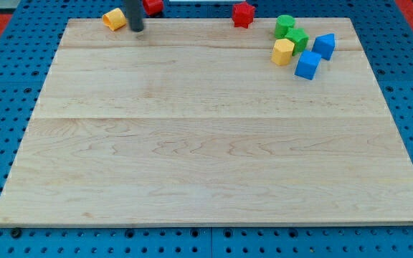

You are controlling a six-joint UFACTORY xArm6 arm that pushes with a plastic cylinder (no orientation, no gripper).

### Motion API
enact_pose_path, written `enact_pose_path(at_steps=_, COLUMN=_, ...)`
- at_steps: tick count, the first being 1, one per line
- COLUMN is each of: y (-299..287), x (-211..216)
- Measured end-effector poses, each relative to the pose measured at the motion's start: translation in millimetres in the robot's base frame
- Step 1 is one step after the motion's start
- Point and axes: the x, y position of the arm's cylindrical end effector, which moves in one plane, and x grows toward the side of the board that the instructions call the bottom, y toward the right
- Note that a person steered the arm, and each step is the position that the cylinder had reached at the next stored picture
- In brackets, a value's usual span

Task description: Move your arm to the top of the blue triangle

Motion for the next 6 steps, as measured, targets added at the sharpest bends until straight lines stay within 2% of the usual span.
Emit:
enact_pose_path(at_steps=2, y=70, x=-8)
enact_pose_path(at_steps=3, y=124, x=78)
enact_pose_path(at_steps=4, y=202, x=176)
enact_pose_path(at_steps=5, y=325, x=154)
enact_pose_path(at_steps=6, y=422, x=58)
